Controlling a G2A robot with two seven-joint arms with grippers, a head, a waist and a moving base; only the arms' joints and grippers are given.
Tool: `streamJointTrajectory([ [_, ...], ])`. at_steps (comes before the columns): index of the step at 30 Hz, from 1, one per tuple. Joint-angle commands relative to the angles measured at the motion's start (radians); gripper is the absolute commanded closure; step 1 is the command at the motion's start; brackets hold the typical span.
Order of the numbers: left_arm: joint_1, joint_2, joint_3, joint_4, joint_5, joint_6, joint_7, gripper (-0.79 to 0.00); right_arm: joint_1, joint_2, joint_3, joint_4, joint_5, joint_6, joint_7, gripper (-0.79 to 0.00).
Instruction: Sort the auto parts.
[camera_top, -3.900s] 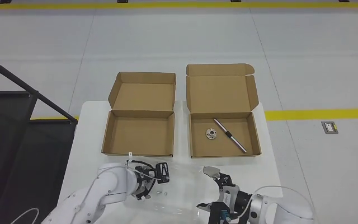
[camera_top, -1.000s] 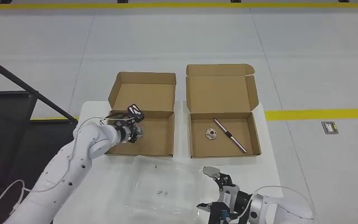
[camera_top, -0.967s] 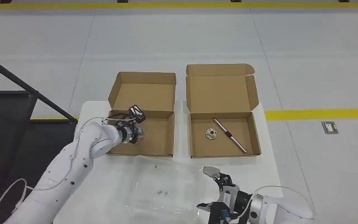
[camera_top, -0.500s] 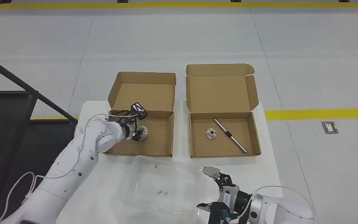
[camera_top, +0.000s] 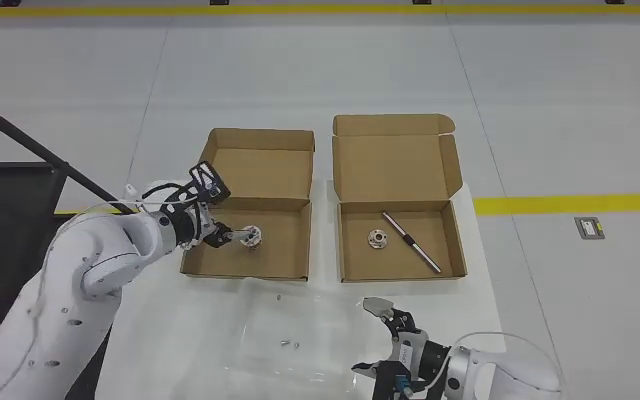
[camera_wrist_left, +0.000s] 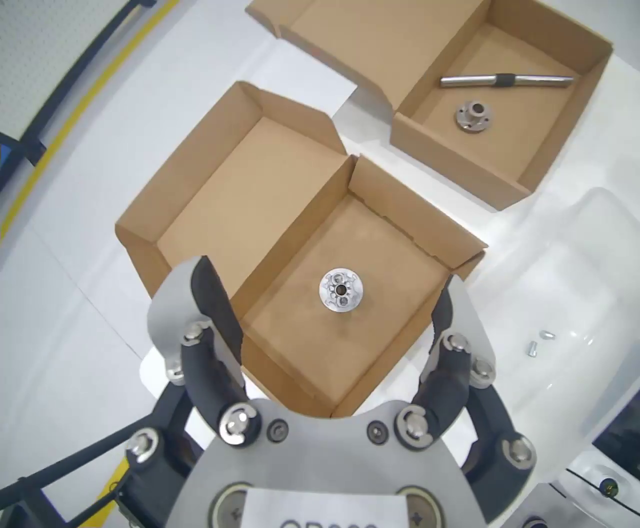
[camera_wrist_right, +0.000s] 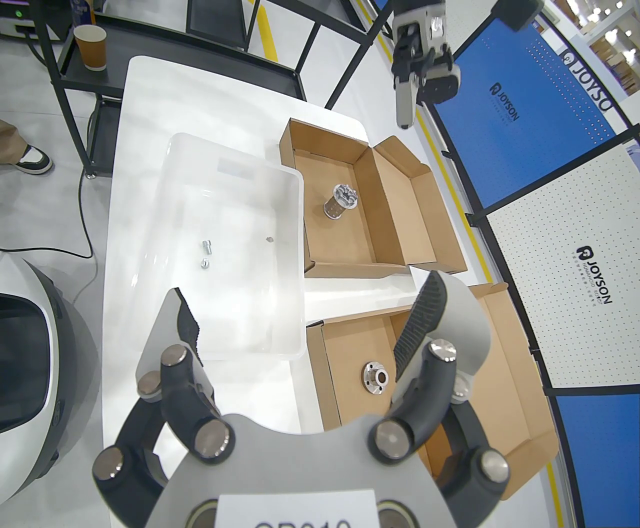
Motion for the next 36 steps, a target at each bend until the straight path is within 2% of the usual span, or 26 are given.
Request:
streamJointTrajectory([
  [1, 0.087, 0.015, -0.047, -0.128, 0.001, -0.073, -0.02, -0.785, 0.0, 0.0, 0.0, 0.0, 0.0, 0.0, 0.0, -0.785],
  [5, 0.204, 0.039, -0.087, -0.306, -0.002, -0.254, -0.089, -0.785, 0.0, 0.0, 0.0, 0.0, 0.0, 0.0, 0.0, -0.785],
  [6, 0.227, 0.043, -0.083, -0.347, 0.016, -0.285, -0.109, -0.785, 0.0, 0.0, 0.0, 0.0, 0.0, 0.0, 0.0, -0.785],
  [9, 0.288, 0.065, -0.018, -0.434, 0.159, -0.317, -0.077, -0.785, 0.0, 0.0, 0.0, 0.0, 0.0, 0.0, 0.0, -0.785],
  [20, 0.3, 0.068, -0.009, -0.43, 0.187, -0.305, -0.079, -0.785, 0.0, 0.0, 0.0, 0.0, 0.0, 0.0, 0.0, -0.785],
  [22, 0.331, 0.069, 0.018, -0.458, 0.179, -0.327, -0.067, -0.785, 0.0, 0.0, 0.0, 0.0, 0.0, 0.0, 0.0, -0.785],
  [24, 0.338, 0.074, 0.071, -0.442, 0.229, -0.33, -0.064, -0.785, 0.0, 0.0, 0.0, 0.0, 0.0, 0.0, 0.0, -0.785],
  [25, 0.333, 0.076, 0.104, -0.434, 0.264, -0.317, -0.077, -0.763, 0.0, 0.0, 0.0, 0.0, 0.0, 0.0, 0.0, -0.785],
  [26, 0.327, 0.075, 0.143, -0.427, 0.261, -0.315, -0.079, -0.705, 0.0, 0.0, 0.0, 0.0, 0.0, 0.0, 0.0, -0.785],
  [27, 0.309, 0.073, 0.173, -0.407, 0.238, -0.317, -0.077, -0.434, 0.0, 0.0, 0.0, 0.0, 0.0, 0.0, 0.0, -0.785],
  [28, 0.284, 0.071, 0.199, -0.384, 0.237, -0.301, -0.093, -0.302, 0.0, 0.0, 0.0, 0.0, 0.0, 0.0, 0.0, -0.785],
  [29, 0.261, 0.069, 0.235, -0.367, 0.254, -0.274, -0.12, -0.256, 0.0, 0.0, 0.0, 0.0, 0.0, 0.0, 0.0, -0.785],
  [31, 0.211, 0.063, 0.303, -0.335, 0.243, -0.235, -0.159, -0.323, 0.0, 0.0, 0.0, 0.0, 0.0, 0.0, 0.0, -0.785],
  [33, 0.162, 0.056, 0.364, -0.3, 0.22, -0.194, -0.2, -0.745, 0.0, 0.0, 0.0, 0.0, 0.0, 0.0, 0.0, -0.785],
  [34, 0.136, 0.054, 0.397, -0.28, 0.219, -0.165, -0.23, -0.785, 0.0, 0.0, 0.0, 0.0, 0.0, 0.0, 0.0, -0.785],
  [36, 0.119, 0.052, 0.42, -0.271, 0.223, -0.145, -0.249, -0.785, 0.0, 0.0, 0.0, 0.0, 0.0, 0.0, 0.0, -0.785],
])
